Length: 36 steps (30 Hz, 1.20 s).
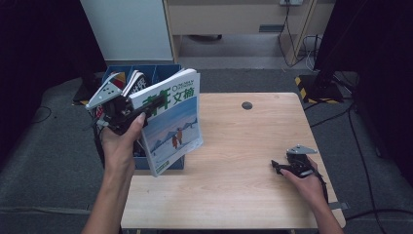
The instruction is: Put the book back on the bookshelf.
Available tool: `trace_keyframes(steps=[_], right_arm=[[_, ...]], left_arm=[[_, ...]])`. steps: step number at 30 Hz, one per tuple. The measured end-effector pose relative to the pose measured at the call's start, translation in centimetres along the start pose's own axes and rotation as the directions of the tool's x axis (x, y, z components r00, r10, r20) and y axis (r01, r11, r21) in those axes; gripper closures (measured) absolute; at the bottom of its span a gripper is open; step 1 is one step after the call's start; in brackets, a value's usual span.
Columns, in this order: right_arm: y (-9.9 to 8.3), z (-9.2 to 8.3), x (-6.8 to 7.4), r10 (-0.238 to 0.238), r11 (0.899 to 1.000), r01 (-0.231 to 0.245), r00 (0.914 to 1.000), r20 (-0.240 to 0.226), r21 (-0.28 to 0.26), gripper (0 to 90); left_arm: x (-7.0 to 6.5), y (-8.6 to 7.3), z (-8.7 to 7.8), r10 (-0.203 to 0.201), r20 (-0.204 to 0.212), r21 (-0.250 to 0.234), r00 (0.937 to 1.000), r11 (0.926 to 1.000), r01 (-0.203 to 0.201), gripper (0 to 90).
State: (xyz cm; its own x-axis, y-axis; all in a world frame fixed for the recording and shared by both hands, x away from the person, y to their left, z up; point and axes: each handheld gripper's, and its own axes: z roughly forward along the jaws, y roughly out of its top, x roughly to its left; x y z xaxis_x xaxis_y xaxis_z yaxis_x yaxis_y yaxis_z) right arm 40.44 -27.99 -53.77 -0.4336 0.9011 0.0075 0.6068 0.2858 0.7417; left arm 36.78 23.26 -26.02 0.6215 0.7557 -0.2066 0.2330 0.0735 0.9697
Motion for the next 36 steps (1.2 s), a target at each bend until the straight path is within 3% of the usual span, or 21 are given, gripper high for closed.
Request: trace_keyframes(steps=[24, 36], right_arm=[[0.0, 0.0, 0.0, 0.002, 1.000, -0.002, 1.0000, 0.001, 0.000, 24.0], [0.0, 0.0, 0.0, 0.003, 1.000, -0.003, 1.0000, 0.001, 0.001, 24.0]], left_arm=[[2.7, -0.5, -2.7, -0.039, -0.099, -0.026, 0.9943, 0.9990, 0.037, 73.3], [4.1, -0.6, -3.1, -0.062, -0.162, -0.038, 0.9848, 0.9977, 0.056, 73.3]])
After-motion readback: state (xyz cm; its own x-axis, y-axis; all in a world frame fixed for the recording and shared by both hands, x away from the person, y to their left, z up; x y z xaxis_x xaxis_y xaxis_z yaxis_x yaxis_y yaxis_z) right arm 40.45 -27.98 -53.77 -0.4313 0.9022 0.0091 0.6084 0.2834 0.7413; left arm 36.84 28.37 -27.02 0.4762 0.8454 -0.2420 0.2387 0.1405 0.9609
